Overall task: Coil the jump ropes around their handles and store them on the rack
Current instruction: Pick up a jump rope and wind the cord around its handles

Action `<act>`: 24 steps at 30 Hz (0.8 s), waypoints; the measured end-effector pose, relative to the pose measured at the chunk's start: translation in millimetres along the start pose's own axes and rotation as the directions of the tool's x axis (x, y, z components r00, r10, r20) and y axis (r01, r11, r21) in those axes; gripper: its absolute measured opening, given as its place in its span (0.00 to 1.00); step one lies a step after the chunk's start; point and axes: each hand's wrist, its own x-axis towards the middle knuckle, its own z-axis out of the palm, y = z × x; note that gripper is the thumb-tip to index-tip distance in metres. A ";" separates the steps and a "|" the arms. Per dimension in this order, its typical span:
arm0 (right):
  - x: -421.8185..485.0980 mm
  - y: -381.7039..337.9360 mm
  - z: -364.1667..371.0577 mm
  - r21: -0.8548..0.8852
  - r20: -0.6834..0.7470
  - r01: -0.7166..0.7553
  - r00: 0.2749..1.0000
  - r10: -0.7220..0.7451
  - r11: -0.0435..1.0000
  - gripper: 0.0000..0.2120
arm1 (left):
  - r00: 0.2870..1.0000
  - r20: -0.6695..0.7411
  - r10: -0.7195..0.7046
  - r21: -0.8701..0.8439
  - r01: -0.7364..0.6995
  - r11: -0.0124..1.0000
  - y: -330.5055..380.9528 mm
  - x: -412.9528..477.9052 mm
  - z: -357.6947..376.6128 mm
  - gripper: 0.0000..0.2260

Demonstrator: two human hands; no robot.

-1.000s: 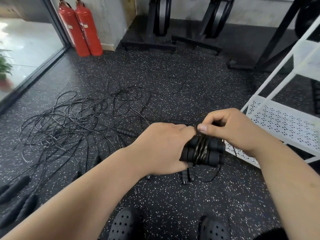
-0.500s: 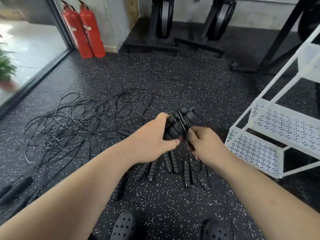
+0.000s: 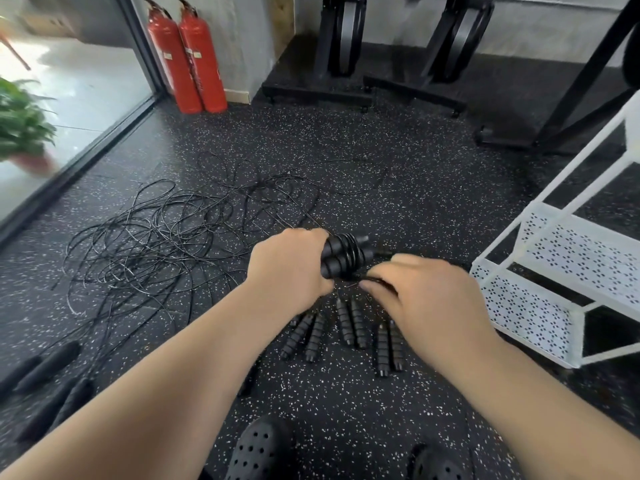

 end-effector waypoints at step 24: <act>16.2 79.2 -5.9 0.874 0.471 -0.472 0.881 0.037 0.115 0.10 | 0.904 0.130 0.408 -0.622 -0.247 0.743 48.3 -36.2 -26.4 0.30</act>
